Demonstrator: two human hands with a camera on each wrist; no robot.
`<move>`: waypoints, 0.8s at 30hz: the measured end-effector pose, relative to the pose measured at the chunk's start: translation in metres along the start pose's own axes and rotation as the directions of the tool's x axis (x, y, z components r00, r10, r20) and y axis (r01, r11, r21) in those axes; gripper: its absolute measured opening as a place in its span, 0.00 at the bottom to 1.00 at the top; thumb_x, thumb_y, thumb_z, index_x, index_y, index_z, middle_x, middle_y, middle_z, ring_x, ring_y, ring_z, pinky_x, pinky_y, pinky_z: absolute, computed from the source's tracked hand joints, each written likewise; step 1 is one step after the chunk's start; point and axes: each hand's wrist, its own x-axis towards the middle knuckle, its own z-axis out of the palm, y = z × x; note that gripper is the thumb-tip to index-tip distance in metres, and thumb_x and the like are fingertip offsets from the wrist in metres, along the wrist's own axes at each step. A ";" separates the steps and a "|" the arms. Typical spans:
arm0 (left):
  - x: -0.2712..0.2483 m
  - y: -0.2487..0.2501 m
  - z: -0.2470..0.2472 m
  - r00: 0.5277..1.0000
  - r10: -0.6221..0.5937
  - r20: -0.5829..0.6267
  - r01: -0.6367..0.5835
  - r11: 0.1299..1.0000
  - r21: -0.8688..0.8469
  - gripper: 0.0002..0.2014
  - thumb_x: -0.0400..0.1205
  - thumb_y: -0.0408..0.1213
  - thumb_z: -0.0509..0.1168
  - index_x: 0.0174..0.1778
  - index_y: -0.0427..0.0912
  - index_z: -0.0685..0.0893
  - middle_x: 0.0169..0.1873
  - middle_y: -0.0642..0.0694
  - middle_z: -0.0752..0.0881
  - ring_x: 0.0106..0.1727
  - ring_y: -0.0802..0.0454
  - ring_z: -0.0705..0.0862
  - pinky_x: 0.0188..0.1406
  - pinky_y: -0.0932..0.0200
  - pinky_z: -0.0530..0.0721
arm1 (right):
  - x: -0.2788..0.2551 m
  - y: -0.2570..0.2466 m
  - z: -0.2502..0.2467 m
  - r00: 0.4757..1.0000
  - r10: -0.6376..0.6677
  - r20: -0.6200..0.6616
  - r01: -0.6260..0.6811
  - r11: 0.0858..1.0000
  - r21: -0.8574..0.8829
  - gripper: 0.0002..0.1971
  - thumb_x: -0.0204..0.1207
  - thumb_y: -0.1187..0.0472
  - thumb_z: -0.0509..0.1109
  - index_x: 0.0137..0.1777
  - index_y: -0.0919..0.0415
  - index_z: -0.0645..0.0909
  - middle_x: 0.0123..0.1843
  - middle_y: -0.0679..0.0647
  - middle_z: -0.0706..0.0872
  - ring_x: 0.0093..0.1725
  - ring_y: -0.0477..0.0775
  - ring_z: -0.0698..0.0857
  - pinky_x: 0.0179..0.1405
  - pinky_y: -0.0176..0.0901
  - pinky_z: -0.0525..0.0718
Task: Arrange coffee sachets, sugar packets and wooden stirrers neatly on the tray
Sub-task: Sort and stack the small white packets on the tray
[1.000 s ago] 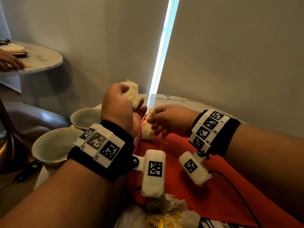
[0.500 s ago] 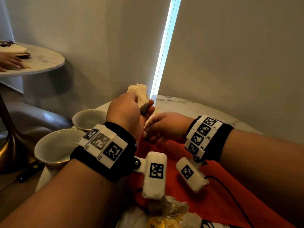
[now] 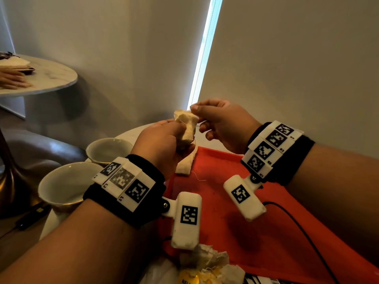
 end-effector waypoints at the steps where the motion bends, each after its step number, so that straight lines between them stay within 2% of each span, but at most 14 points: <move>1: 0.000 0.000 0.000 1.000 -0.005 0.007 0.005 1.000 0.003 0.14 0.87 0.30 0.62 0.68 0.37 0.82 0.46 0.37 0.87 0.40 0.48 0.87 0.31 0.59 0.86 | 0.000 0.000 0.001 1.000 -0.005 0.000 0.005 1.000 -0.026 0.05 0.80 0.61 0.73 0.52 0.61 0.86 0.44 0.58 0.87 0.35 0.51 0.82 0.29 0.42 0.78; 3: 0.001 0.000 0.000 1.000 -0.012 0.015 0.012 1.000 0.003 0.15 0.87 0.30 0.61 0.69 0.37 0.81 0.47 0.36 0.86 0.41 0.48 0.87 0.31 0.59 0.86 | -0.001 0.000 0.001 1.000 -0.015 -0.013 0.014 0.998 -0.057 0.01 0.79 0.66 0.74 0.48 0.60 0.86 0.42 0.57 0.89 0.35 0.51 0.83 0.30 0.42 0.79; 6: 0.001 0.000 0.000 1.000 -0.013 0.015 0.013 1.000 0.010 0.13 0.87 0.30 0.61 0.67 0.38 0.82 0.46 0.37 0.86 0.42 0.48 0.86 0.31 0.59 0.87 | -0.002 0.003 -0.001 0.999 -0.039 -0.037 0.037 0.997 -0.067 0.03 0.79 0.67 0.74 0.46 0.59 0.86 0.42 0.58 0.90 0.35 0.51 0.84 0.30 0.43 0.80; 9: 0.001 0.000 -0.001 1.000 -0.011 0.005 0.011 1.000 0.014 0.11 0.88 0.32 0.61 0.65 0.38 0.82 0.47 0.38 0.86 0.43 0.48 0.86 0.31 0.59 0.87 | -0.003 0.004 -0.002 0.997 -0.046 -0.058 0.041 0.995 -0.086 0.02 0.79 0.66 0.74 0.48 0.58 0.86 0.43 0.56 0.89 0.37 0.51 0.85 0.33 0.44 0.82; 12: 0.002 0.000 0.000 1.000 -0.022 0.003 0.022 1.000 0.021 0.13 0.88 0.32 0.60 0.68 0.40 0.80 0.54 0.36 0.87 0.48 0.45 0.87 0.31 0.59 0.88 | -0.005 0.004 -0.002 1.000 0.003 0.005 -0.003 0.999 -0.032 0.05 0.78 0.62 0.76 0.53 0.59 0.86 0.46 0.56 0.89 0.40 0.52 0.85 0.33 0.44 0.82; 14: 0.001 0.000 0.000 1.000 -0.029 0.004 0.028 1.000 0.012 0.14 0.88 0.33 0.61 0.70 0.40 0.80 0.56 0.34 0.86 0.50 0.44 0.87 0.31 0.59 0.88 | -0.006 0.003 -0.001 1.000 0.012 0.019 -0.010 0.997 -0.073 0.05 0.78 0.63 0.76 0.53 0.60 0.86 0.47 0.57 0.90 0.41 0.52 0.85 0.34 0.44 0.82; 16: 0.001 0.001 0.000 1.000 -0.020 0.006 0.020 1.000 0.003 0.13 0.88 0.33 0.62 0.69 0.39 0.80 0.54 0.34 0.86 0.48 0.45 0.87 0.30 0.59 0.87 | -0.006 0.003 0.000 1.000 0.002 -0.001 -0.002 0.996 -0.085 0.03 0.79 0.65 0.75 0.51 0.61 0.86 0.47 0.59 0.90 0.40 0.52 0.86 0.34 0.44 0.82; 21: 0.001 0.001 0.000 1.000 0.002 -0.009 -0.002 1.000 0.008 0.05 0.88 0.35 0.63 0.56 0.40 0.82 0.48 0.38 0.86 0.44 0.47 0.86 0.32 0.58 0.89 | -0.006 0.003 -0.003 1.000 0.005 -0.029 -0.006 1.000 -0.024 0.01 0.79 0.67 0.73 0.48 0.62 0.84 0.46 0.61 0.90 0.39 0.53 0.86 0.33 0.44 0.82; 24: 0.004 0.000 -0.001 1.000 0.006 -0.020 -0.005 1.000 0.013 0.05 0.89 0.36 0.63 0.56 0.42 0.83 0.47 0.41 0.87 0.43 0.49 0.87 0.32 0.58 0.88 | -0.005 0.002 -0.005 0.999 0.016 -0.047 -0.012 0.998 0.068 0.03 0.80 0.70 0.70 0.47 0.63 0.82 0.44 0.62 0.89 0.40 0.56 0.87 0.33 0.44 0.83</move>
